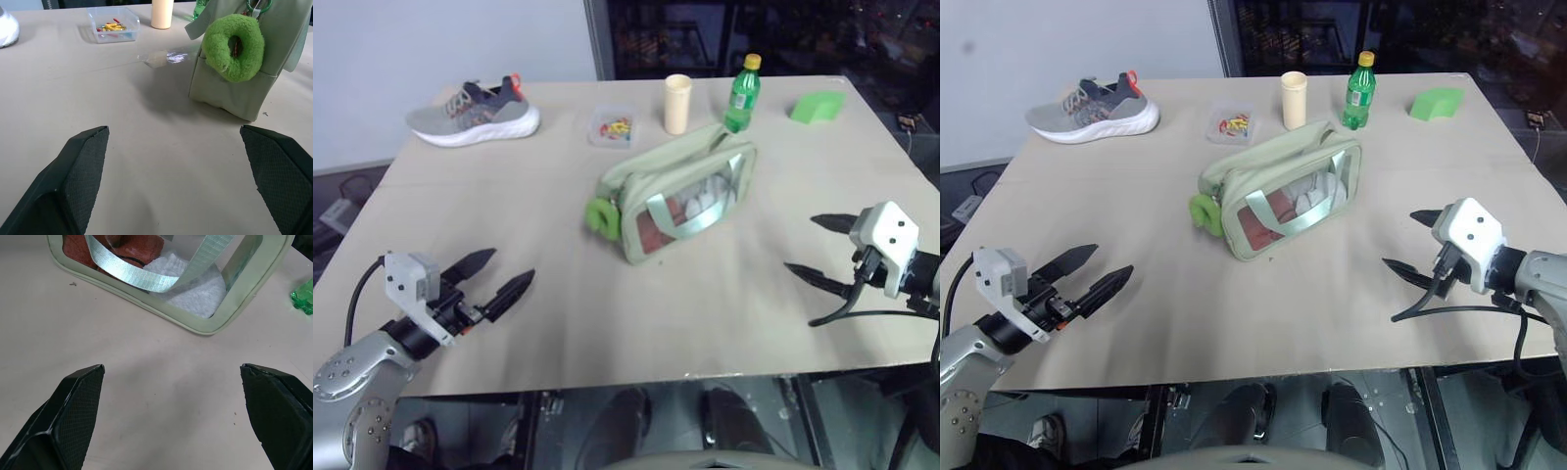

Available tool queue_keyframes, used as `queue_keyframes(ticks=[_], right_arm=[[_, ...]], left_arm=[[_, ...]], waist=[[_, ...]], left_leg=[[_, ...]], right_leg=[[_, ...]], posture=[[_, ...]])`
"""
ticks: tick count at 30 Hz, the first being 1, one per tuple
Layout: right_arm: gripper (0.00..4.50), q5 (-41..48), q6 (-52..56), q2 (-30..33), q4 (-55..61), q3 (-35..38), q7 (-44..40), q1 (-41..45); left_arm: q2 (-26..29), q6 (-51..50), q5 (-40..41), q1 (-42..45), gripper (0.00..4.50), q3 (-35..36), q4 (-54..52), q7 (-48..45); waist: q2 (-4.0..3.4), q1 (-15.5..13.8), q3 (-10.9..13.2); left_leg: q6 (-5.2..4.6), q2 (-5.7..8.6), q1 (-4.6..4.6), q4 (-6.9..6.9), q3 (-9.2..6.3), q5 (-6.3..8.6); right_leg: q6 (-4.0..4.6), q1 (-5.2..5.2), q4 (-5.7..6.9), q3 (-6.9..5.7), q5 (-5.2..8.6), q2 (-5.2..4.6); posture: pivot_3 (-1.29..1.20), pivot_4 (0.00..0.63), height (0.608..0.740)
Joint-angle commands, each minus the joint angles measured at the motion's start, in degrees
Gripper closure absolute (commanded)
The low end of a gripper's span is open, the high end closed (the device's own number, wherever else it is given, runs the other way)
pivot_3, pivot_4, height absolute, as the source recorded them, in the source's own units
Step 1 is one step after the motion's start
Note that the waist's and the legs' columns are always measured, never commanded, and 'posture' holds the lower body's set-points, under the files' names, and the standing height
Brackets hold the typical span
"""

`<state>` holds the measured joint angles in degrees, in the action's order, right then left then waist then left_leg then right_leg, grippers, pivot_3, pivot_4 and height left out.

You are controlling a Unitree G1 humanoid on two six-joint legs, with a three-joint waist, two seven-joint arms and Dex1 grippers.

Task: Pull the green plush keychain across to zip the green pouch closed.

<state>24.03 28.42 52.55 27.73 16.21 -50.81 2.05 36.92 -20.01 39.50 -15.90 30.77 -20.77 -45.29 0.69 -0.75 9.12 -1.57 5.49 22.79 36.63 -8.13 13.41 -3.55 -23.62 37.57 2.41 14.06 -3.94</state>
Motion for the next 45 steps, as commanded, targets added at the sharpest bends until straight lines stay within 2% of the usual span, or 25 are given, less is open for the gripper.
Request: queue_keyframes(ticks=[1, 4, 9, 14, 17, 27, 28, 30, 34, 36, 38, 40, 45], right_arm=[[0.0, -2.59, -4.77, -0.3, 0.47, -2.37, 0.92, 5.78], [0.0, -7.92, -11.96, -2.15, -0.62, -9.08, 1.72, 16.35], [0.0, -14.72, -21.91, -3.08, -9.24, -18.92, -3.46, 30.95], [0.0, -19.94, -29.63, -6.45, -19.64, -25.28, -6.23, 39.85], [0.0, -24.88, -35.4, -9.98, -28.46, -28.69, -5.19, 45.67], [0.0, -28.97, -47.83, -15.22, -45.19, -31.95, -8.44, 54.99], [0.49, -28.99, -48.69, -15.53, -46.22, -32.19, -9.06, 55.61], [0.75, -28.86, -49.88, -16.17, -47.65, -32.53, -10.04, 56.58], [2.71, -28.84, -51.49, -17.17, -49.79, -32.83, -11.65, 57.7], [3.91, -28.98, -51.77, -17.61, -50.68, -32.79, -11.93, 58.03], [4.47, -29.03, -51.54, -17.9, -51.38, -32.61, -11.93, 58.28], [4.47, -29.09, -50.46, -17.96, -51.6, -32.28, -11.71, 58.35], [4.47, -28.43, -35.09, -17.39, -46.2, -29.04, -8.41, 57.42]], left_arm=[[-0.32, 0.36, 3.56, 0.77, 0.04, 0.65, -2.27, -2.22], [-0.25, -0.35, 9.96, 1.76, 0.04, 0.91, -3.93, -7.47], [0.6, 0.36, 9.43, 3.29, 0.04, -1.42, -5.49, -10.4], [0.66, 0.81, 8.79, 4.3, 0.04, -2.4, -5.5, -11.1], [0.63, 1.26, 8.36, 3.46, 0.04, -2.76, -6.57, -12.02], [0.49, 1.84, 9.41, 0.2, 0.04, -1.13, -8.87, -13.13], [0.41, 1.9, 9.58, -0.22, 0.0, -0.85, -9.25, -13.15], [0.34, 1.97, 10.21, -0.74, 0.0, -0.42, -10.21, -13.22], [0.58, 3.6, 9.53, -1.95, 0.0, -0.8, -11.92, -15.29], [0.43, 3.68, 9.63, -2.37, 0.0, -0.78, -11.87, -15.41], [0.24, 3.97, 9.43, -2.53, 0.0, -0.88, -11.68, -15.36], [0.0, 4.35, 9.13, -2.62, 0.0, -1.09, -11.47, -15.11], [-2.03, 4.7, 8.94, -1.16, 0.0, -1.52, -9.31, -11.85]], waist=[[0.0, 0.02, 0.0], [-0.16, 0.7, 0.18], [-0.14, 1.05, 0.18], [-0.07, 1.38, 0.22], [-0.08, 1.72, 0.23], [-0.07, 1.58, 0.25], [-0.07, 1.58, 0.25], [-0.07, 1.59, 0.26], [-0.09, 1.65, 0.26], [-0.09, 1.68, 0.26], [-0.09, 1.67, 0.26], [-0.09, 1.71, 0.26], [-0.09, 1.56, 0.26]], left_leg=[[0.0, 0.0, 0.0, 0.0, 0.0, 0.0], [0.0, -0.08, -0.04, 0.02, 0.28, 0.0], [0.02, -0.17, -0.08, 0.01, 0.3, -0.01], [0.02, -0.15, -0.05, 0.0, 0.34, 0.0], [0.04, -0.15, -0.06, -0.02, 0.37, -0.01], [0.19, -0.14, -0.04, -0.16, 0.42, -0.1], [0.19, -0.14, -0.04, -0.16, 0.41, -0.1], [0.19, -0.15, -0.05, -0.16, 0.41, -0.1], [0.19, -0.16, -0.05, -0.18, 0.41, -0.1], [0.19, -0.15, -0.06, -0.18, 0.44, -0.1], [0.19, -0.15, -0.07, -0.18, 0.43, -0.1], [0.19, -0.16, -0.08, -0.18, 0.42, -0.1], [0.19, -0.15, -0.1, -0.18, 0.43, -0.1]], right_leg=[[0.0, 0.0, 0.0, 0.0, 0.0, 0.0], [-0.01, -0.08, 0.07, -0.02, -0.02, -0.13], [0.01, -0.09, 0.04, -0.15, -0.03, -0.08], [0.02, -0.09, -0.04, -0.1, -0.04, -0.09], [0.02, -0.12, -0.03, -0.05, -0.04, -0.09], [0.04, -0.24, 0.0, 0.02, -0.06, -0.08], [0.05, -0.24, 0.0, 0.02, -0.06, -0.08], [0.05, -0.25, 0.01, 0.01, -0.06, -0.07], [0.05, -0.26, 0.02, 0.01, -0.06, -0.06], [0.05, -0.26, 0.02, 0.04, -0.06, -0.06], [0.05, -0.26, 0.01, 0.03, -0.06, -0.06], [0.06, -0.26, 0.04, 0.03, -0.06, -0.06], [0.06, -0.26, 0.07, 0.05, -0.06, -0.06]], posture=[[0.0, 0.15, 0.74], [0.0, 0.15, 0.74], [0.0, 0.15, 0.74], [0.0, 0.15, 0.74], [0.0, 0.15, 0.74], [0.0, 0.15, 0.74], [0.0, 0.15, 0.74], [0.0, 0.15, 0.74], [0.0, 0.15, 0.74], [0.0, 0.15, 0.74], [0.0, 0.15, 0.74], [0.0, 0.15, 0.74], [0.0, 0.15, 0.74]])
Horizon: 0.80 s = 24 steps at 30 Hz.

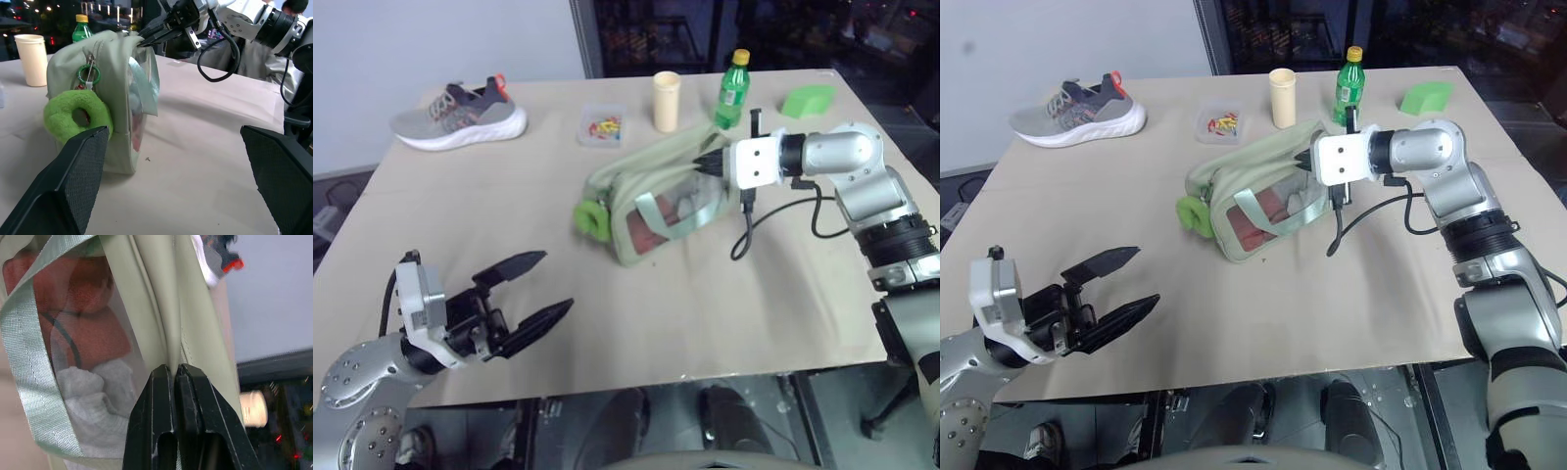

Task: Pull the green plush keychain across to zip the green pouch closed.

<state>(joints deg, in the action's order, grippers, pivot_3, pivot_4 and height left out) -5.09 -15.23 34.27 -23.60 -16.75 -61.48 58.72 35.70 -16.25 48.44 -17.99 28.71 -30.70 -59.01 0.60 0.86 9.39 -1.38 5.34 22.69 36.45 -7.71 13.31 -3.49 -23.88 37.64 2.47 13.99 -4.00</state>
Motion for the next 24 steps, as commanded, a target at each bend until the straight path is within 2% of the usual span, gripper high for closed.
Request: queue_keyframes(ticks=[1, 6, 10, 14, 19, 24], right_arm=[[4.47, 0.56, 13.76, 1.39, 8.7, 4.62, 3.04, 0.3], [4.47, -1.68, 34.62, 2.28, 25.79, 5.1, 5.53, -2.79], [4.47, -6.4, 43.33, 1.77, 33.56, 4.22, 10.07, -3.95], [4.47, -7.99, 48.93, -0.67, 41.03, 3.03, 13.28, -8.32], [4.47, -8.85, 48.03, -1.3, 47.29, -0.28, 14.02, -17.22], [4.47, -8.66, 47.31, -0.16, 49.99, 0.17, 14.16, -20.54]], left_arm=[[-1.32, 0.96, -0.39, 1.71, 0.0, 0.33, 1.48, 3.16], [-2.57, 1.04, -4.55, 5.21, 0.0, -1.49, 4.86, 8.83], [-2.68, -0.22, -6.92, 9.66, 0.0, -3.11, 8.34, 13.18], [-2.28, -1.18, -12.05, 16.21, 0.0, -5.45, 12.75, 19.09], [-3.96, -10.92, -6.41, 26.55, 0.0, -5.74, 18.84, 25.9], [-5.43, -18.23, -4.64, 33.98, 0.0, -7.53, 24.96, 29.05]], waist=[[-0.01, -0.08, 0.01], [-0.03, -0.46, 0.02], [-0.03, -0.28, 0.02], [0.02, -0.28, -0.01], [0.03, -0.16, -0.02], [0.09, 0.26, -0.06]], left_leg=[[0.0, 0.0, 0.0, 0.0, -0.01, 0.0], [0.0, 0.03, 0.1, 0.0, -0.05, 0.0], [0.0, 0.05, 0.15, 0.0, -0.03, 0.0], [0.01, 0.05, 0.16, -0.01, -0.04, 0.0], [0.01, 0.08, 0.17, 0.03, -0.03, 0.0], [0.01, 0.08, 0.06, 0.09, -0.02, -0.01]], right_leg=[[0.0, 0.0, 0.0, -0.01, 0.0, 0.0], [0.0, -0.08, 0.01, -0.03, 0.0, -0.03], [0.0, -0.16, 0.05, -0.01, 0.0, -0.03], [-0.01, -0.17, 0.05, -0.04, -0.01, -0.03], [-0.02, -0.18, 0.1, 0.0, -0.01, -0.04], [-0.04, -0.17, 0.28, 0.01, -0.02, -0.01]], posture=[[0.0, 0.15, 0.74], [0.0, 0.15, 0.74], [0.0, 0.15, 0.74], [0.0, 0.15, 0.74], [0.0, 0.15, 0.74], [0.0, 0.15, 0.74]])
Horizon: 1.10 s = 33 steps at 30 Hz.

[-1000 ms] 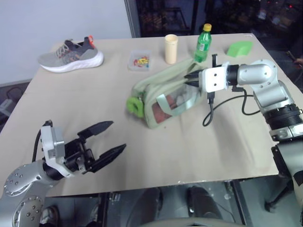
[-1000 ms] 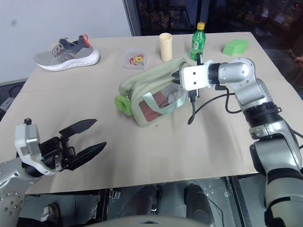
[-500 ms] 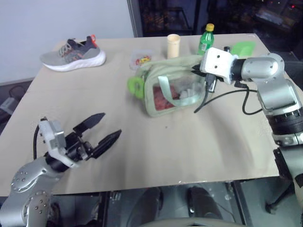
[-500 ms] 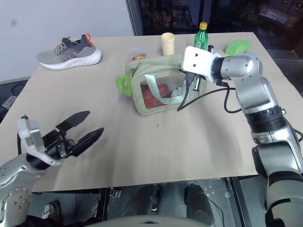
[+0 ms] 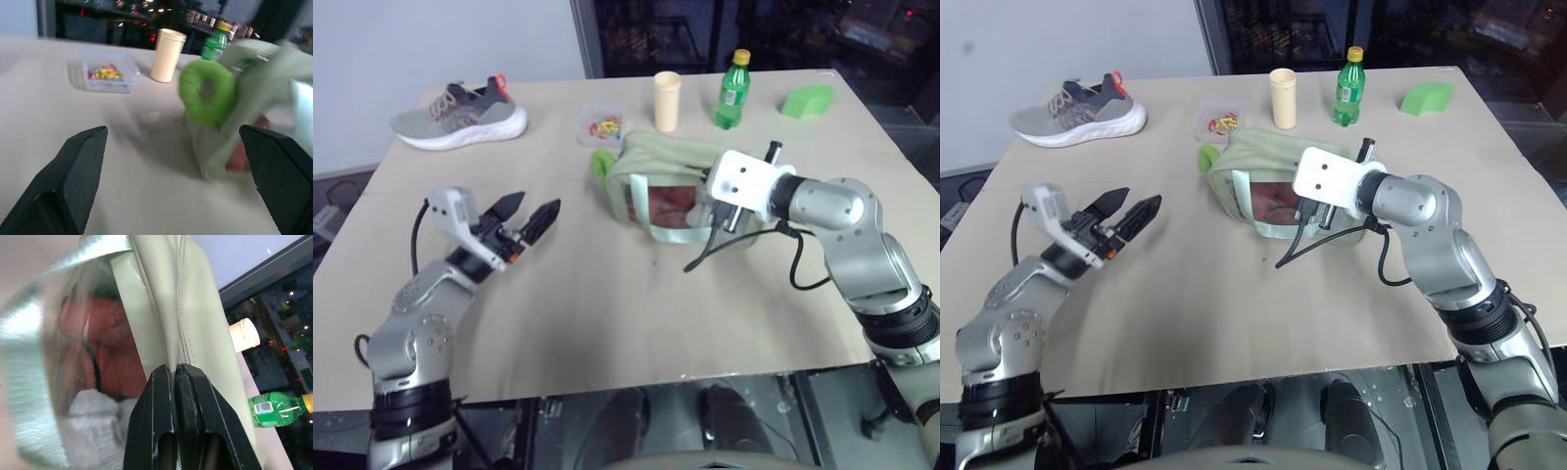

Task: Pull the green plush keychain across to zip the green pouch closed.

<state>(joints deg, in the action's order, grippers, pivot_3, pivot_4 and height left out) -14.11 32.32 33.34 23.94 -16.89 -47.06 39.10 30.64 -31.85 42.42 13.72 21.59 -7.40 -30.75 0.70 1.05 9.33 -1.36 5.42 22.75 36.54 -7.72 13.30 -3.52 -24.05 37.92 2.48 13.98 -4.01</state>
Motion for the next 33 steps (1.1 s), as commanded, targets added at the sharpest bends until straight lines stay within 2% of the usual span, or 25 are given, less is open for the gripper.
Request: queue_keyframes(ticks=[1, 12, 18, 21, 25, 26, 29, 30, 33], right_arm=[[4.47, 0.38, -0.22, 0.91, 2.8, 0.33, -0.26, -1.24], [4.47, 0.24, 0.35, 0.83, 4.81, -0.45, 0.04, -2.72], [4.47, 0.02, 0.86, 0.86, 5.25, -0.61, 0.11, -2.63], [4.5, -0.02, 1.15, 0.75, 5.44, -0.74, 0.13, -2.4], [4.5, -0.27, 1.25, 0.5, 5.48, -1.1, 0.25, -2.29], [4.5, -0.26, 1.22, 0.49, 5.54, -1.09, 0.24, -2.37], [4.5, -0.29, 1.33, 0.3, 5.75, -1.25, 0.33, -2.55], [4.5, -0.32, 1.4, 0.21, 5.83, -1.34, 0.4, -2.6], [4.5, -0.34, 1.27, 0.06, 5.86, -1.27, 0.59, -2.76]], left_arm=[[-0.55, -3.53, 1.11, 3.28, 0.0, -0.98, 2.65, 0.99], [-8.85, -8.32, 0.71, 18.75, 0.0, -4.12, 17.86, 3.53], [-11.53, -11.92, -0.14, 23.44, 0.0, -5.09, 24.54, 3.1], [-13.03, -14.22, 1.05, 24.43, 0.79, -4.68, 26.57, 2.67], [-14.49, -16.87, 3.4, 25.48, 2.66, -2.76, 28.09, 1.56], [-14.43, -15.47, 2.8, 25.54, 3.2, -2.84, 28.1, 0.57], [-12.98, -9.19, -1.45, 24.89, 4.29, -4.89, 26.78, -2.52], [-12.22, -6.43, -3.58, 24.44, 4.43, -6.06, 26.01, -3.63], [-8.2, 2.21, -10.2, 22.12, 4.43, -9.96, 23.48, -8.24]], waist=[[0.0, 0.0, 0.0], [0.11, -0.08, -0.06], [0.12, -0.24, -0.06], [0.12, -0.31, -0.07], [0.13, -0.32, -0.07], [0.13, -0.24, -0.08], [0.13, -0.22, -0.08], [0.13, -0.2, -0.07], [0.13, 0.08, -0.07]], left_leg=[[0.0, 0.0, -0.02, 0.0, 0.0, 0.0], [0.02, 0.03, 0.02, 0.19, -0.04, -0.01], [0.02, 0.04, 0.03, 0.23, -0.06, -0.01], [0.02, 0.09, 0.04, 0.25, -0.06, -0.02], [0.02, 0.1, 0.04, 0.32, -0.1, -0.02], [0.02, 0.1, 0.04, 0.33, -0.12, -0.02], [0.02, 0.09, 0.03, 0.33, -0.11, -0.02], [0.02, 0.09, 0.03, 0.33, -0.12, -0.02], [0.02, 0.09, 0.03, 0.33, -0.1, -0.02]], right_leg=[[0.0, 0.0, 0.03, 0.01, 0.0, 0.01], [-0.01, 0.07, 0.04, -0.06, -0.01, 0.0], [-0.01, 0.07, 0.05, -0.06, -0.01, 0.0], [-0.01, 0.09, 0.05, -0.06, -0.01, -0.03], [-0.02, 0.14, 0.06, -0.09, -0.01, -0.03], [-0.02, 0.14, 0.07, -0.11, -0.01, -0.03], [-0.02, 0.14, 0.08, -0.1, -0.01, -0.02], [-0.02, 0.14, 0.08, -0.1, -0.01, -0.02], [-0.02, 0.12, 0.08, -0.07, -0.01, -0.01]], posture=[[0.0, 0.15, 0.74], [0.0, 0.15, 0.74], [0.0, 0.15, 0.74], [0.0, 0.15, 0.74], [0.0, 0.15, 0.74], [0.0, 0.15, 0.74], [0.0, 0.15, 0.74], [0.0, 0.15, 0.74], [0.0, 0.15, 0.74]])
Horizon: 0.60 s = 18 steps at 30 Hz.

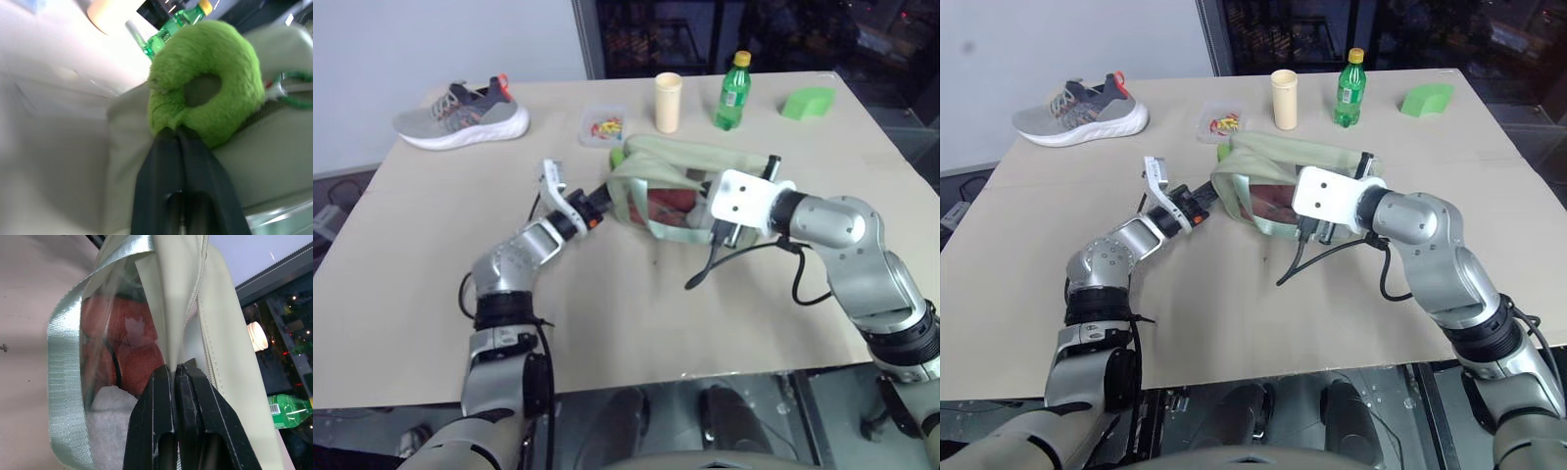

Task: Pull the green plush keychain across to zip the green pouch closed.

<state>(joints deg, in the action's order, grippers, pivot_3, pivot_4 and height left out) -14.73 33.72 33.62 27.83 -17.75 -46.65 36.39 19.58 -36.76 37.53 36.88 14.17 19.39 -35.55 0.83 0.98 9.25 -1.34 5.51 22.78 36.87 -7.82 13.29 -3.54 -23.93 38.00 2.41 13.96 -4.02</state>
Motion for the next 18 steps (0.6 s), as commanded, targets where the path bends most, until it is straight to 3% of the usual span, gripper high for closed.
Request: queue_keyframes(ticks=[1, 4, 18], right_arm=[[4.5, 0.25, -0.08, -0.35, 2.01, -0.42, 0.27, -0.07], [4.5, 0.48, -0.15, -0.78, 1.81, -0.24, 0.57, 0.01], [4.5, 0.99, 0.07, -1.43, 1.56, -0.22, 0.73, 0.6]], left_arm=[[4.2, 10.88, -8.5, -1.74, 3.85, -4.28, -3.45, -4.11], [6.79, 21.21, -15.55, -3.96, 2.95, -7.91, -5.7, -5.84], [4.54, 38.4, -28.86, -1.46, 2.95, -14.35, 0.86, -4.66]], waist=[[0.0, 0.21, 0.0], [0.0, 0.11, 0.0], [0.0, -0.28, 0.0]], left_leg=[[0.0, -0.02, 0.0, -0.01, 0.03, 0.0], [0.0, -0.02, 0.0, -0.06, 0.04, 0.0], [-0.01, 0.04, 0.05, -0.04, -0.03, 0.0]], right_leg=[[0.0, -0.01, 0.0, 0.05, 0.0, 0.01], [0.01, -0.05, -0.01, 0.07, 0.0, 0.0], [0.0, -0.04, -0.03, -0.03, 0.0, -0.03]], posture=[[0.0, 0.15, 0.74], [0.0, 0.15, 0.74], [0.0, 0.15, 0.74]])
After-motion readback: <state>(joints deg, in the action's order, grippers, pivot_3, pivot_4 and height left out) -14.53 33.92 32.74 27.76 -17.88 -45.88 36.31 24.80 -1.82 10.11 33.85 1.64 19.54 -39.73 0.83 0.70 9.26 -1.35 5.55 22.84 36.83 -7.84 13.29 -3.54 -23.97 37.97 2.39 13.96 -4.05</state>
